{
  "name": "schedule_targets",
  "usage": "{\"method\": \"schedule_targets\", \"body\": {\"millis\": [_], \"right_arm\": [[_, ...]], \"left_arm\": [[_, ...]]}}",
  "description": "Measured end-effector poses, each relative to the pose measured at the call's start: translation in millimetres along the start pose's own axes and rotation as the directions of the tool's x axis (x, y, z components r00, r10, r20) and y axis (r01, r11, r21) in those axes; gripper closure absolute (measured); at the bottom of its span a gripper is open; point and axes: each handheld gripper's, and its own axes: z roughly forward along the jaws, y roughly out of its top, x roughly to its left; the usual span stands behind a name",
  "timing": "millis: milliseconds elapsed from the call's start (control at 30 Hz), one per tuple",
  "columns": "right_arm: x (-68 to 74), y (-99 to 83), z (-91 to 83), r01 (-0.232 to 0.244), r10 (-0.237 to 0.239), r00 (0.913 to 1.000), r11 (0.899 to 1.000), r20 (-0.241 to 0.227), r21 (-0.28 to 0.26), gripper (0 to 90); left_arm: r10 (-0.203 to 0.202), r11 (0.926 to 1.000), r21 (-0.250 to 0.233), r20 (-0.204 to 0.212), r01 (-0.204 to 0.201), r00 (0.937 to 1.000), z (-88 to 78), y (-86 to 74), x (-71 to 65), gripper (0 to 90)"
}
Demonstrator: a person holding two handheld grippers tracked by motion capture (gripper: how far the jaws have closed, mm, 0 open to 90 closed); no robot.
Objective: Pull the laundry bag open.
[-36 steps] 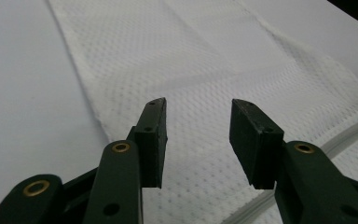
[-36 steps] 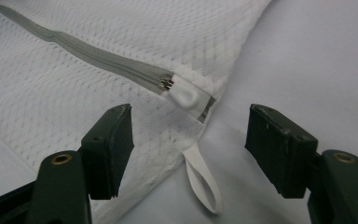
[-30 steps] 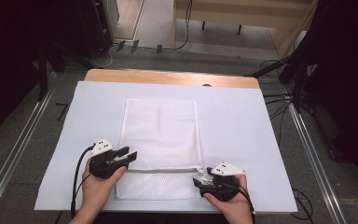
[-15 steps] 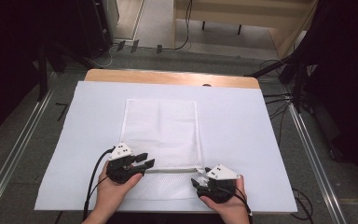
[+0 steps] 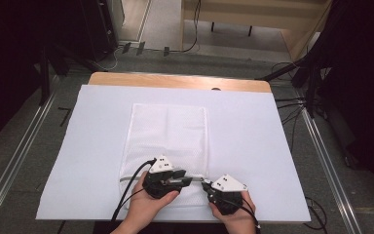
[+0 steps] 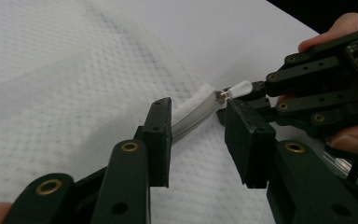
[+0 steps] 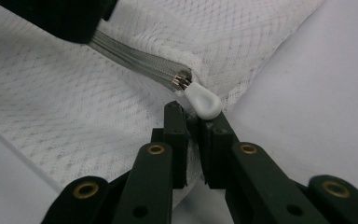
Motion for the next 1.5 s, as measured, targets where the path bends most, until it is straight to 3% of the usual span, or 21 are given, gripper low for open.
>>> {"method": "schedule_targets", "body": {"millis": [133, 367, 567, 800, 900, 1067, 1133, 1200, 1300, 1400, 1500], "right_arm": [[1.6, 1.4, -2.7, 0.016, -0.016, 0.9998, 1.000, 0.007, -0.018, 85.4], [4.8, 4.1, -6.4, 0.033, -0.032, 0.9993, 0.999, 0.019, -0.041, 86.0], [5.2, 5.4, -10.9, 0.026, -0.024, 0.9992, 0.998, 0.032, -0.060, 86.3], [8.1, 6.0, -11.6, 0.039, -0.036, 0.9981, 0.997, 0.051, -0.071, 86.3], [9.9, 6.6, -10.2, 0.061, -0.056, 0.9956, 0.996, 0.074, -0.058, 87.4], [12.1, 7.4, -10.2, 0.077, -0.072, 0.9941, 0.995, 0.081, -0.061, 87.8], [11.9, 7.5, -10.4, 0.072, -0.066, 0.9945, 0.995, 0.081, -0.063, 87.9], [11.6, 7.4, -10.1, 0.071, -0.066, 0.9947, 0.996, 0.080, -0.062, 87.9], [11.7, 7.1, -9.1, 0.068, -0.064, 0.9950, 0.996, 0.077, -0.056, 88.0], [11.6, 7.0, -8.6, 0.070, -0.066, 0.9948, 0.996, 0.077, -0.055, 88.0], [11.9, 7.1, -8.6, 0.071, -0.067, 0.9947, 0.996, 0.078, -0.053, 88.0]], "left_arm": [[0.015, 0.9998, 0.010, 0.031, -0.015, 0.9994, 8.3, 5.4, -8.6, 72.4], [0.013, 0.9988, 0.047, 0.024, -0.014, 0.9996, 22.8, 11.8, -12.3, 89.4], [0.001, 0.9968, 0.079, 0.023, -0.003, 0.9997, 27.5, 10.4, -8.9, 90.0], [-0.015, 0.9963, 0.085, 0.028, 0.013, 0.9995, 28.2, 9.9, -6.6, 90.0], [-0.035, 0.9984, 0.045, 0.032, 0.034, 0.9989, 20.6, 13.7, -7.3, 82.2], [-0.067, 0.9973, 0.032, 0.018, 0.066, 0.9976, 18.0, 19.6, -5.6, 71.4], [-0.110, 0.9936, 0.027, 0.019, 0.110, 0.9937, 21.4, 25.0, -5.9, 68.5], [-0.127, 0.9915, 0.027, 0.012, 0.127, 0.9918, 23.4, 27.9, -7.4, 66.3], [-0.173, 0.9847, 0.022, -0.018, 0.173, 0.9848, 30.2, 36.5, -13.9, 51.6], [-0.187, 0.9812, 0.039, -0.051, 0.189, 0.9811, 36.0, 40.5, -18.1, 48.3], [-0.192, 0.9796, 0.050, -0.050, 0.194, 0.9801, 39.5, 41.6, -21.4, 45.8]]}}
